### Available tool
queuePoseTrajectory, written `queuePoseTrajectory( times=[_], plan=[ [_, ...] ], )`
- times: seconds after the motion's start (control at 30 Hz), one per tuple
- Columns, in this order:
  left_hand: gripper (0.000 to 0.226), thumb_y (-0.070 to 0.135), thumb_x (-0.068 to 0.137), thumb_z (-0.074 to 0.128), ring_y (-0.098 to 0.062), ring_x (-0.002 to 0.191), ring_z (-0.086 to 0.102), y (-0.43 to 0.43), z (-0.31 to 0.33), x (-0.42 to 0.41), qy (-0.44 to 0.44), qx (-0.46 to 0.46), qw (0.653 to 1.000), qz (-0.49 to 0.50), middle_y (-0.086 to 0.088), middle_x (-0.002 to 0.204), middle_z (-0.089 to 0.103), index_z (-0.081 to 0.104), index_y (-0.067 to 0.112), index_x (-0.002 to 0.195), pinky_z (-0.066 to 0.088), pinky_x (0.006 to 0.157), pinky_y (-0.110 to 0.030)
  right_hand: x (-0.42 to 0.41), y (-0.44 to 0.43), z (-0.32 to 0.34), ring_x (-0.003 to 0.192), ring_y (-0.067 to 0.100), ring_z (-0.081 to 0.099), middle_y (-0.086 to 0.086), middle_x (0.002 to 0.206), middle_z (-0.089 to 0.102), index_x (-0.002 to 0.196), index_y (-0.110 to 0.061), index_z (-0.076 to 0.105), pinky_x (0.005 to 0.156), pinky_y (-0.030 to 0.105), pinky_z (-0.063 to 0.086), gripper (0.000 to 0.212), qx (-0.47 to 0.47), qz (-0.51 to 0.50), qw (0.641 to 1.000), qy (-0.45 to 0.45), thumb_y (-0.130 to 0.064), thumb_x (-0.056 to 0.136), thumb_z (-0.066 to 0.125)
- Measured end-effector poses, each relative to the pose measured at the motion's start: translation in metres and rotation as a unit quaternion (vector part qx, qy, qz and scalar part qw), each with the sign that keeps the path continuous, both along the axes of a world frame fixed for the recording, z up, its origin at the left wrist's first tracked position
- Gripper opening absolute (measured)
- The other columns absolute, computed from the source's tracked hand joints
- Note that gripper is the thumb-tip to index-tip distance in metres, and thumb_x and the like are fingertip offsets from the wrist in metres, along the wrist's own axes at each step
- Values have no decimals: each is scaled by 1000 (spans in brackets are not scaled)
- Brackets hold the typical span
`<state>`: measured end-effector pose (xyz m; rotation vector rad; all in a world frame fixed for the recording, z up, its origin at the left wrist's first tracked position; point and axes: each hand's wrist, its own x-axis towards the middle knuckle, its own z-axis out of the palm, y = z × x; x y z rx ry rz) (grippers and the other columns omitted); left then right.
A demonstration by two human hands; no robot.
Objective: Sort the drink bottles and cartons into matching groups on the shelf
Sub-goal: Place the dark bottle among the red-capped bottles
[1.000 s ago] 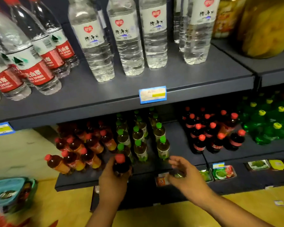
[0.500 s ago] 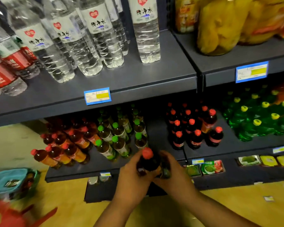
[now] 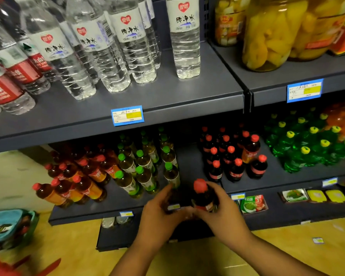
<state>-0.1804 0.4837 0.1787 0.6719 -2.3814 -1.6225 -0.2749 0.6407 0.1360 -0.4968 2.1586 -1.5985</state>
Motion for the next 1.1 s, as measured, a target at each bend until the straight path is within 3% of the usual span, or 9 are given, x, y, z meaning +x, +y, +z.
queuePoseTrajectory(
  times=[0.1,0.3,0.4,0.53,0.67,0.83,0.9,1.0,1.1],
  plan=[
    [74,15,75,86,25,110,53,-12,-8,6,11,7,1000,5,38,117,59,48,44,132,49,84,-3,0,4,-3,108,-11,58,-32,113,64,125,-47,54,96,22,50,66,8,-30,1000,-6,-21,74,86],
    [78,14,75,85,34,108,45,-13,-26,4,-4,31,999,-13,44,122,48,45,44,134,47,88,-1,-6,18,-10,112,-4,59,-23,120,65,133,-36,53,98,23,47,68,2,-61,998,-12,-22,75,86],
    [76,17,76,85,26,111,47,-8,-35,-6,-9,26,1000,-15,38,128,49,45,45,133,45,93,-3,-17,30,-10,110,0,60,-22,120,64,133,-36,52,97,27,49,69,10,-64,998,-7,-23,75,86],
    [78,17,73,88,5,130,48,3,-48,-34,-13,64,998,-7,20,139,55,50,33,139,44,98,-6,-39,50,-6,99,-4,61,-24,114,64,127,-40,52,85,20,51,62,-5,-64,998,-14,-22,77,84],
    [87,32,60,92,7,135,45,28,-55,-65,-32,110,992,-52,21,143,53,51,37,137,40,102,-6,-72,79,-7,107,-5,60,-23,116,65,126,-39,54,91,21,46,62,-10,-67,998,-21,-23,76,85],
    [89,30,59,94,11,133,45,65,-55,-110,-25,134,988,-76,22,143,54,52,35,137,40,96,-3,-121,113,-3,106,-8,60,-25,113,66,123,-43,55,87,16,47,62,1,-76,997,7,-24,74,86],
    [90,39,58,94,7,134,46,74,-57,-127,-21,123,989,-74,20,142,56,53,33,138,41,103,-11,-135,124,-3,107,-4,61,-23,116,66,127,-38,55,85,16,47,61,12,-72,997,14,-28,75,85],
    [73,35,65,93,4,130,52,90,-70,-158,-31,86,995,-41,25,133,62,59,38,130,41,112,-29,-152,141,-7,108,-2,61,-21,117,65,130,-35,54,82,10,45,63,13,-84,996,11,-26,76,85],
    [57,21,75,88,-3,125,57,106,-76,-201,-30,58,998,-17,25,122,65,59,37,122,48,106,-26,-169,154,-10,105,-8,60,-25,115,65,126,-41,55,79,9,45,61,8,-90,996,11,-26,75,85]
  ],
)
